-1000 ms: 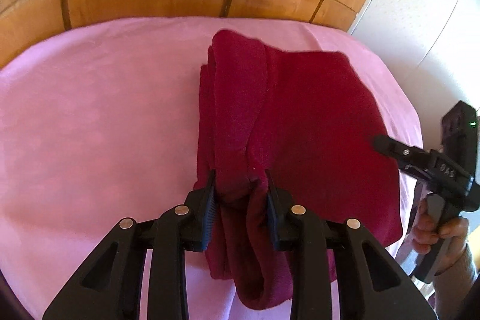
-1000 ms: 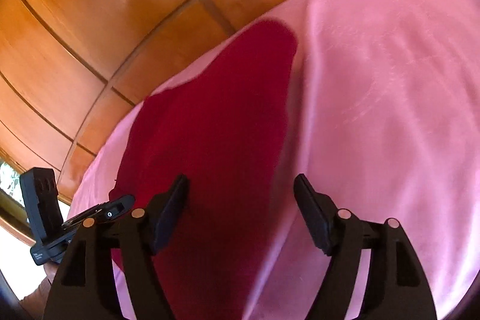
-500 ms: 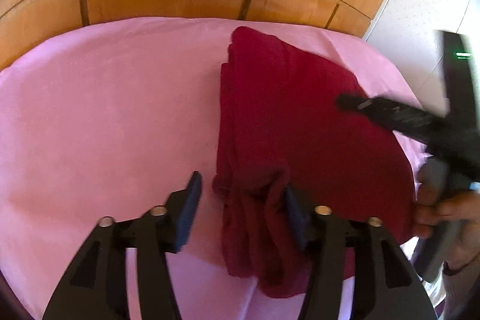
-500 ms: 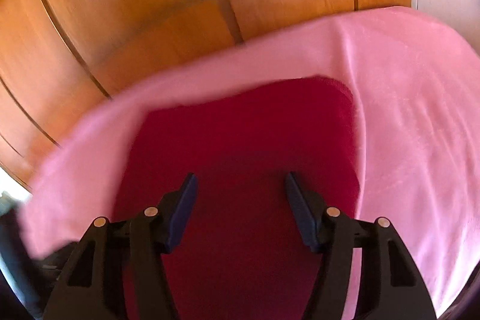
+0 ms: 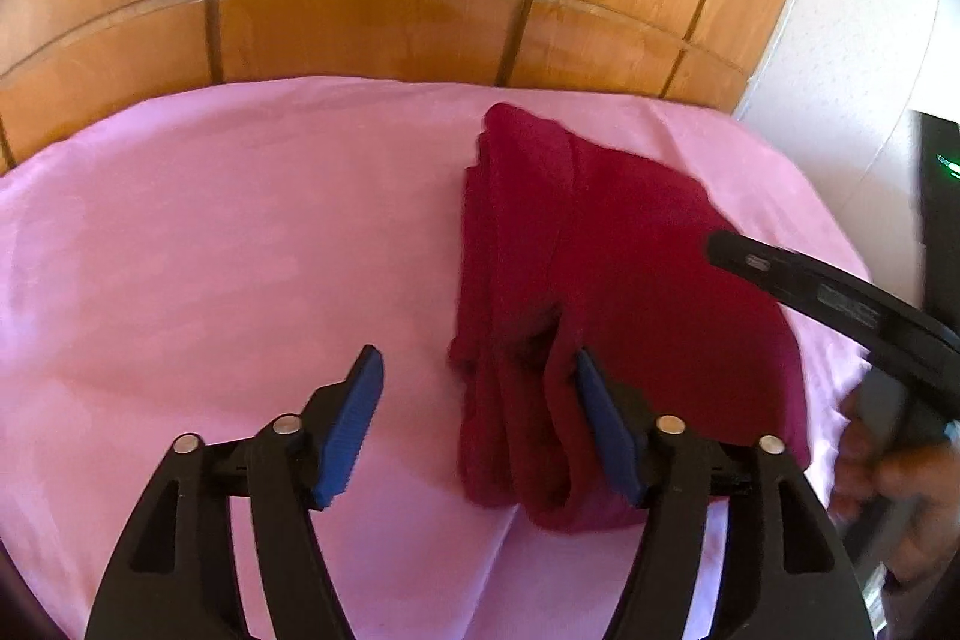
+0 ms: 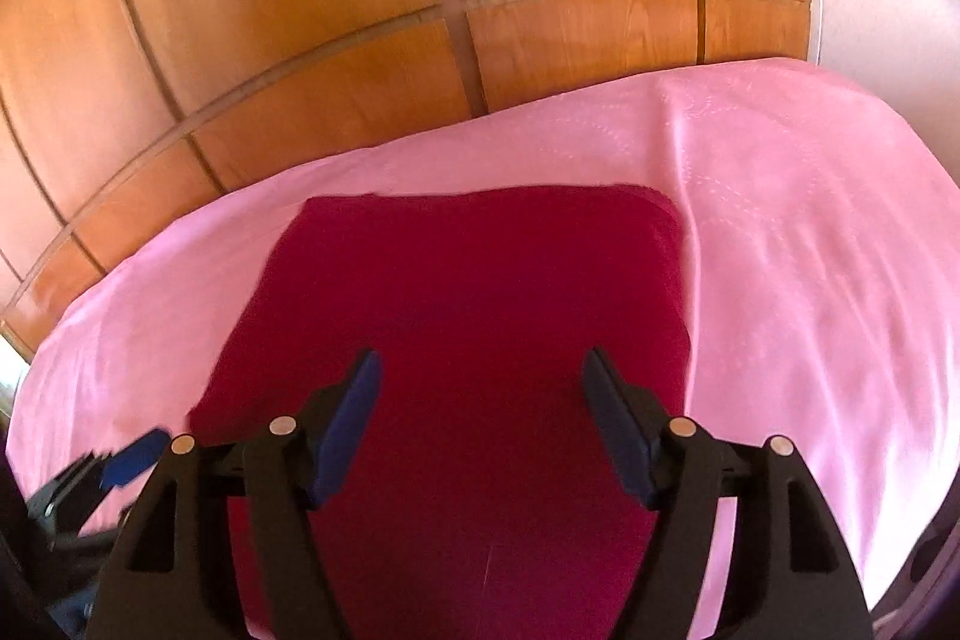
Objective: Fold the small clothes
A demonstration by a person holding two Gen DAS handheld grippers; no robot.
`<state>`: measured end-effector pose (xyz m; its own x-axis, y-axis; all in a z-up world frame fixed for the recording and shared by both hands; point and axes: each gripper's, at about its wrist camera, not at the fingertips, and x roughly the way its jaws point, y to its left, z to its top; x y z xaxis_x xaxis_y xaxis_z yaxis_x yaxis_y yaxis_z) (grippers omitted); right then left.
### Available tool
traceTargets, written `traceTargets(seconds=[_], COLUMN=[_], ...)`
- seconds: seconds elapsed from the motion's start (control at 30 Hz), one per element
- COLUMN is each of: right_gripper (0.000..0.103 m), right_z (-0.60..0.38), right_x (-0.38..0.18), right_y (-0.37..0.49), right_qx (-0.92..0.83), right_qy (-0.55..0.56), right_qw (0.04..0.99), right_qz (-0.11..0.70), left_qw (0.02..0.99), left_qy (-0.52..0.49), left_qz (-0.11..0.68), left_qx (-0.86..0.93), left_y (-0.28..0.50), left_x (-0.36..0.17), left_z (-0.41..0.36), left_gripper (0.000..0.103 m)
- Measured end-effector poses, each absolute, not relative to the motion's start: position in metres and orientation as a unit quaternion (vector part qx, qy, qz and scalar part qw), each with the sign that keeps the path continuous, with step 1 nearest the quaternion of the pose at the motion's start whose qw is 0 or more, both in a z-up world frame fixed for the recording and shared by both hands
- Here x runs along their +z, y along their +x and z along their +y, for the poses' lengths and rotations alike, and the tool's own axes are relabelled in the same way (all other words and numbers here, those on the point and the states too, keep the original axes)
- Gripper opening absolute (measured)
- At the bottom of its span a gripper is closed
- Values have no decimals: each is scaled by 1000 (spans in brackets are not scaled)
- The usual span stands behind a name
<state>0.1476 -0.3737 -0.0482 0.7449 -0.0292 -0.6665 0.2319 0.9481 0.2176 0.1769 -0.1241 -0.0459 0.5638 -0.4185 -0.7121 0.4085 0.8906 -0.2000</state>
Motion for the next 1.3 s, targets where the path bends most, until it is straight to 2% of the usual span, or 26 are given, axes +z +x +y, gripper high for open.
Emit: traceTargets(seconds=[0.2, 0.33, 0.4, 0.5, 0.57, 0.77, 0.83, 0.9, 1.3], right_gripper=[70, 71, 78, 87, 90, 100, 101, 101, 101], right_z=[-347, -343, -344, -341, -335, -309, -303, -298, -275], right_x=[-69, -60, -54, -49, -47, -41, -39, -38, -28], right_y=[117, 110, 103, 90, 82, 58, 50, 45, 29], right_qx=[-88, -91, -96, -108, -117, -159, -177, -186, -221], right_qy=[103, 105, 124, 152, 154, 138, 144, 146, 100], right_qw=[924, 927, 926, 924, 924, 924, 921, 920, 927], right_qz=[357, 349, 342, 334, 330, 318, 315, 313, 288], left_qw=[882, 891, 898, 909, 913, 926, 930, 933, 941], left_qy=[6, 1, 7, 13, 12, 11, 13, 13, 25], left_qz=[418, 402, 386, 367, 358, 336, 330, 325, 307], left_qx=[-217, -213, -210, -195, -193, -175, -164, -154, -137], left_y=[177, 166, 155, 141, 134, 112, 106, 99, 72], left_x=[-61, -47, -38, -27, -23, -11, -8, -6, -4], left_z=[-127, -122, -117, -109, -103, -88, -83, -79, -73], left_gripper=[69, 69, 69, 76, 76, 86, 87, 92, 96])
